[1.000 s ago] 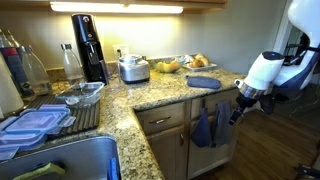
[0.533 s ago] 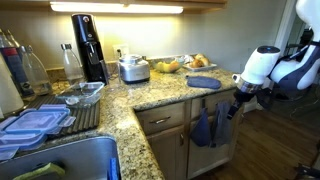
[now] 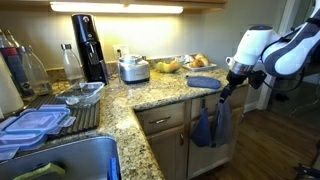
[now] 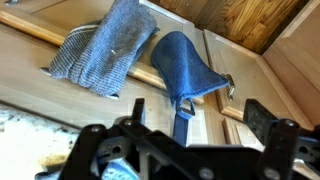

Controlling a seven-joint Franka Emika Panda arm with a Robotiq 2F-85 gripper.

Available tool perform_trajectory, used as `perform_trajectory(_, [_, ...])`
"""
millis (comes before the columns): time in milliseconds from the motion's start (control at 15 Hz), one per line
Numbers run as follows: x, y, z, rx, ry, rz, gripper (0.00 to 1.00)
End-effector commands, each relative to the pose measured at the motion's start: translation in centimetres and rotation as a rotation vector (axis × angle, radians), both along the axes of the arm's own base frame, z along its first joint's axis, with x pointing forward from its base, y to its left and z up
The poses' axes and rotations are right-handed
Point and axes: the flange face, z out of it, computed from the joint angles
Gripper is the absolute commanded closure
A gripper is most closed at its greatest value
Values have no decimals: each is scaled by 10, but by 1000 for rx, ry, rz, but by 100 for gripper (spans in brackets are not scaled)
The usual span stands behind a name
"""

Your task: Pick the towels on the counter and hang them on the drawer

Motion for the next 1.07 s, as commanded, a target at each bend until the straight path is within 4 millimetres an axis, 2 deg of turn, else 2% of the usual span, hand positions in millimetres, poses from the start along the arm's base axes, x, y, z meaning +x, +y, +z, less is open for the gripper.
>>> perform_trajectory(0, [2, 0, 56, -15, 8, 0, 0])
perform_trajectory(200, [14, -10, 101, -28, 4, -10, 0])
perform_trajectory(400, [30, -20, 131, -57, -11, -27, 0])
perform_trajectory(600, [51, -25, 137, -51, -31, -46, 0])
perform_trajectory(867, [75, -34, 128, -38, -32, -76, 0])
perform_trajectory(933, [78, -34, 126, -36, -32, -75, 0])
perform_trajectory(1000, [68, -30, 129, -34, -35, -66, 0])
